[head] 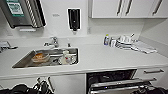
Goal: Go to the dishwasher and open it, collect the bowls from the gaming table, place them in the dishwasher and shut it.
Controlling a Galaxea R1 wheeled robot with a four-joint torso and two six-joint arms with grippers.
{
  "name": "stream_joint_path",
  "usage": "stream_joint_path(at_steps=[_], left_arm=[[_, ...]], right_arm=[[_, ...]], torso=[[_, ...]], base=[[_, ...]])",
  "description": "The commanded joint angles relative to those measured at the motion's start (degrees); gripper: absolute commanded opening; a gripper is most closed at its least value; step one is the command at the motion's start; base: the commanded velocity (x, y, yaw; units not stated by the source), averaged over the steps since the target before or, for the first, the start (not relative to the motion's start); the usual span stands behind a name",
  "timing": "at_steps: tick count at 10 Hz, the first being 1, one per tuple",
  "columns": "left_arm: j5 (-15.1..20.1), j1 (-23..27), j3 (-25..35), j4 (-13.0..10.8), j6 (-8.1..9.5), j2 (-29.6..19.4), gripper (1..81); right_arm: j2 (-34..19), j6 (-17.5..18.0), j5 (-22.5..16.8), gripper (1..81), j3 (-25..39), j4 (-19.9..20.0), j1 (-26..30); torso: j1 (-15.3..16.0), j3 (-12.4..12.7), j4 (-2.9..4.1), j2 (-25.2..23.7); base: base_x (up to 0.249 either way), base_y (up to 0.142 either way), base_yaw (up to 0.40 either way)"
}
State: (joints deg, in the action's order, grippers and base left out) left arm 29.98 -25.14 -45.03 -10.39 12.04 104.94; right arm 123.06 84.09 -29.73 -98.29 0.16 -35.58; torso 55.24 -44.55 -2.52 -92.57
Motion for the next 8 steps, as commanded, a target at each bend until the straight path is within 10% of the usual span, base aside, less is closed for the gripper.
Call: stream_joint_path(at_steps=[1,8], left_arm=[[0.9,6.0,1.0,0.5,0.00,-1.0,81.1],[1.0,6.0,0.8,0.6,0.08,-0.7,81.1]], right_arm=[[-3.1,-0.2,-7.6,81.1,0.7,0.4,4.8],[0.5,-0.1,1.6,81.1,-3.6,0.5,-3.7]], torso=[[0.0,0.0,0.00,0.0],[0.0,0.0,0.00,0.0]], base=[[-0.109,0.000,0.000],[-0.118,0.000,0.000]])
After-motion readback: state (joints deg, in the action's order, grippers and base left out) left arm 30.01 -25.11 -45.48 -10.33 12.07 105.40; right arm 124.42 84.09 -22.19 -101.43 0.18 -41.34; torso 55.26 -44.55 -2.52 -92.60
